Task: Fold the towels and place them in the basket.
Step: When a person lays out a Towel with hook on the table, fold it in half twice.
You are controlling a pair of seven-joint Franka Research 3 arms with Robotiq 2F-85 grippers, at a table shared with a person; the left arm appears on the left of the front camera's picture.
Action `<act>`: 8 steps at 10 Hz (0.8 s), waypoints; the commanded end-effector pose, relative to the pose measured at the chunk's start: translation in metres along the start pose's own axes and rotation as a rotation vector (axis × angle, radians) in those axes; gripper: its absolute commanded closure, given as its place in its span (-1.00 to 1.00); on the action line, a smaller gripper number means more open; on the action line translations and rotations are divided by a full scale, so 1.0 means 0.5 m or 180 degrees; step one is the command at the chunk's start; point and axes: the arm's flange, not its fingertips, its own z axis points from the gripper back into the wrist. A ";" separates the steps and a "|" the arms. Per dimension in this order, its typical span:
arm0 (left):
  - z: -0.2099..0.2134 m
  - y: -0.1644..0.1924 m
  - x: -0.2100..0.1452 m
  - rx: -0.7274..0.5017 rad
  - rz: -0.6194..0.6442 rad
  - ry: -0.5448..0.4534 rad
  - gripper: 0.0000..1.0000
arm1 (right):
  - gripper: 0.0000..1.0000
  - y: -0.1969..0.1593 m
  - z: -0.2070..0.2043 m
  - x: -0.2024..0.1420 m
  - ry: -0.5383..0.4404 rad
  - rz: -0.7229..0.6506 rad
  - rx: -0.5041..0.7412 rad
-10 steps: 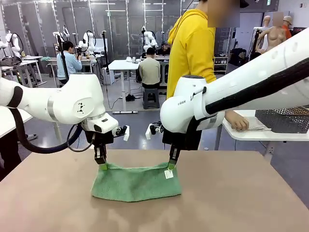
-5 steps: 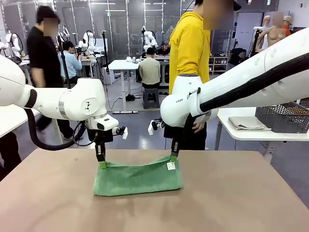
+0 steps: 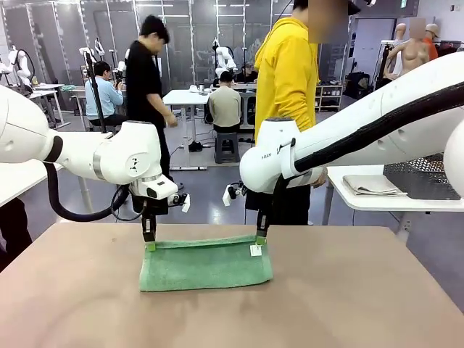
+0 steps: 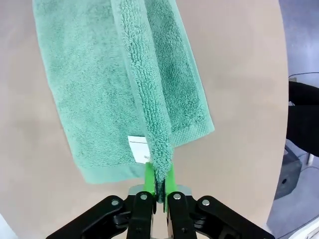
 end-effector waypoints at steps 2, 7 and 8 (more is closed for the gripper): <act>-0.018 0.005 0.000 0.0098 0.0098 -0.0075 0.88 | 0.83 -0.012 0.002 0.006 0.0053 0.0001 -0.0078; -0.020 -0.006 -0.009 0.0300 0.0217 -0.0203 -0.49 | -0.51 -0.007 -0.006 -0.003 0.0090 -0.0116 -0.0227; -0.016 -0.015 -0.012 0.0382 0.0170 -0.0208 -0.74 | -0.86 -0.008 -0.006 -0.004 0.0074 -0.0141 -0.0288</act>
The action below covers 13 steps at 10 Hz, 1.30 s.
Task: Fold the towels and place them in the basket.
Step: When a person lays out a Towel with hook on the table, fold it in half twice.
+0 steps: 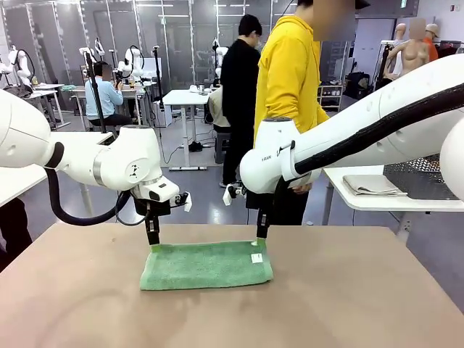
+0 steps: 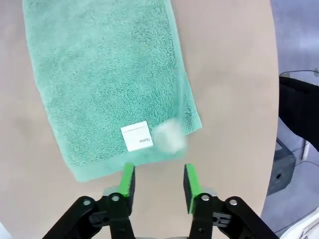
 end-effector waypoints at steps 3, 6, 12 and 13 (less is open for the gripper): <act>0.013 -0.057 -0.034 0.0207 0.0015 -0.0070 -1.00 | -1.00 0.007 -0.001 -0.014 0.0013 -0.0275 -0.0249; 0.055 -0.131 -0.088 -0.0096 0.0649 -0.0364 -1.00 | -1.00 0.066 0.043 -0.036 -0.0230 -0.1292 -0.0055; 0.116 -0.316 -0.293 -0.0259 0.1822 -0.0865 -1.00 | -1.00 0.140 -0.013 -0.047 -0.0231 -0.2521 0.0115; 0.119 -0.328 -0.312 -0.0292 0.1903 -0.0936 -1.00 | -1.00 0.138 -0.022 -0.042 -0.0245 -0.2664 0.0066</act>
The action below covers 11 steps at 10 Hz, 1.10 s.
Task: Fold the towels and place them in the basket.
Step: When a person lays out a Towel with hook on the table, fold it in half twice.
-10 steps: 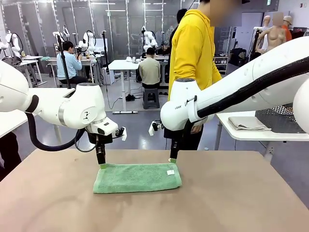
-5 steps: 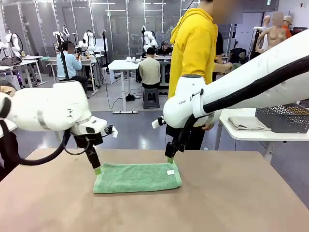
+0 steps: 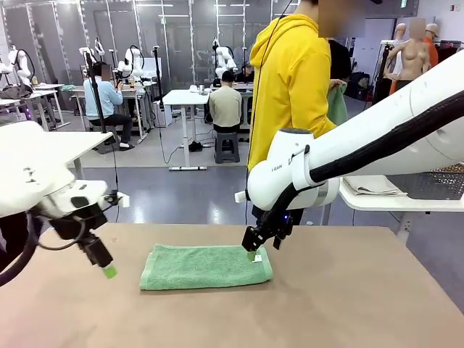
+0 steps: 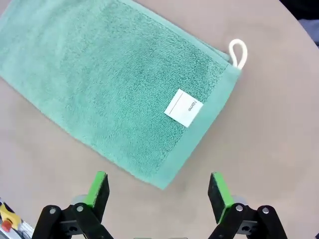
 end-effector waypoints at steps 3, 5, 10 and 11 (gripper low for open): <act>0.011 -0.023 -0.061 0.0144 -0.0083 -0.0125 -1.00 | -1.00 0.000 -0.043 0.008 -0.0218 -0.0641 -0.0107; 0.016 -0.004 -0.042 0.0049 0.0104 -0.0112 -1.00 | -1.00 -0.005 -0.029 0.008 -0.0142 -0.0451 -0.0021; 0.016 -0.004 -0.042 0.0049 0.0104 -0.0112 -1.00 | -1.00 -0.016 -0.060 0.027 -0.0057 -0.0791 0.0106; 0.016 -0.004 -0.042 0.0049 0.0104 -0.0112 -1.00 | -1.00 -0.020 -0.071 0.035 -0.0096 -0.0953 0.0052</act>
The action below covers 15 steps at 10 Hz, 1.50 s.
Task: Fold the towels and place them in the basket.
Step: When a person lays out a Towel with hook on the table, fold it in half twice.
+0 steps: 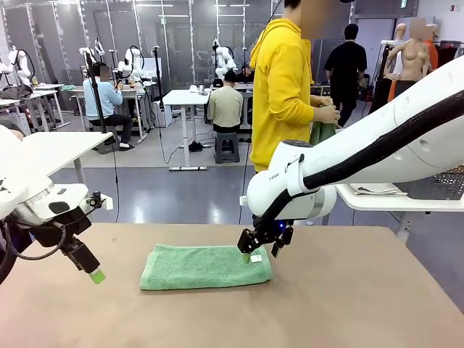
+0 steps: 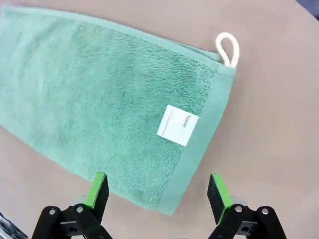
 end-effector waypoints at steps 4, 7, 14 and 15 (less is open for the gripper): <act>0.000 0.004 0.008 0.0031 0.0031 0.0022 -1.00 | -1.00 -0.014 -0.066 0.046 -0.0003 -0.0665 -0.0149; 0.000 0.004 0.008 0.0031 0.0031 0.0022 -1.00 | -1.00 -0.018 -0.078 0.052 -0.0010 -0.0757 -0.0268; 0.000 0.004 0.008 0.0031 0.0031 0.0022 -1.00 | 0.47 -0.014 -0.095 0.060 0.0048 -0.0859 -0.0286; 0.000 0.004 0.008 0.0031 0.0031 0.0022 -1.00 | 1.00 -0.011 -0.094 0.060 0.0064 -0.0854 -0.0311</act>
